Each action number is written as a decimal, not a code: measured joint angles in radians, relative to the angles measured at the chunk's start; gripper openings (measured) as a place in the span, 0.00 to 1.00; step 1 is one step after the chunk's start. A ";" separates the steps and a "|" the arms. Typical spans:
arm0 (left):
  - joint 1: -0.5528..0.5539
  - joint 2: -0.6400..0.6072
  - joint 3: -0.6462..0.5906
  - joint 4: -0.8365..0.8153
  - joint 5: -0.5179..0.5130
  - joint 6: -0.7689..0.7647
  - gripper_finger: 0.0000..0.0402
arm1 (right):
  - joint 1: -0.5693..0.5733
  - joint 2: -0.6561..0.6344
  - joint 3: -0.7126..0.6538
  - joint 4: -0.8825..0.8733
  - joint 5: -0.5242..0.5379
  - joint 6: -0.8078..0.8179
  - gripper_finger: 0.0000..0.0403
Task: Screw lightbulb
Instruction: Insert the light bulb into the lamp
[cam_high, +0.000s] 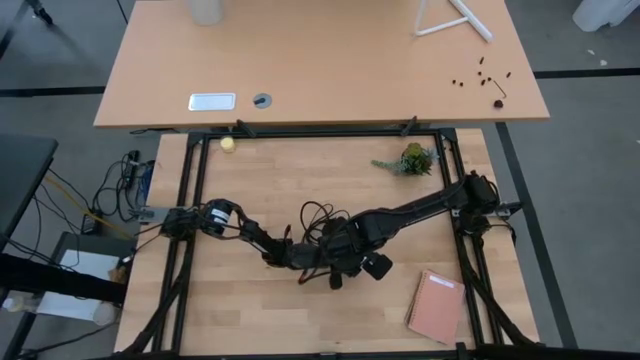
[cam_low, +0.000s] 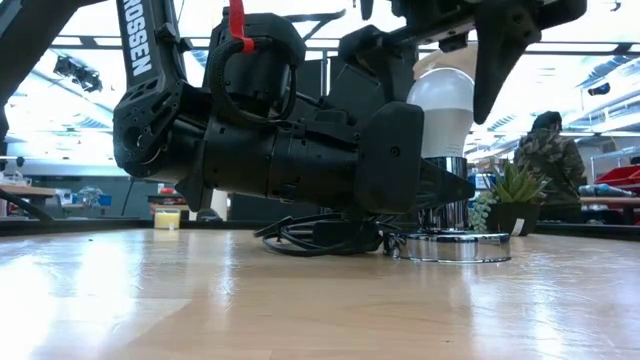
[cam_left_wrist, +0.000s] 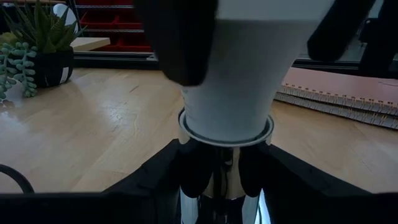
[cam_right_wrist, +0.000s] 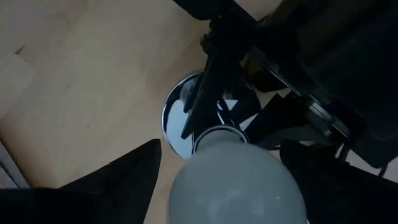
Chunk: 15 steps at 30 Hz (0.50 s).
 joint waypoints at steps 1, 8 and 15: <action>0.000 0.000 0.000 0.000 0.000 0.000 0.49 | -0.005 0.000 -0.006 0.003 -0.006 0.001 0.83; -0.001 0.000 0.000 0.000 0.000 0.000 0.49 | -0.031 0.000 -0.057 0.017 -0.024 0.001 0.81; -0.001 0.000 -0.001 0.000 0.000 0.001 0.49 | -0.032 0.000 -0.069 0.052 -0.024 -0.010 0.72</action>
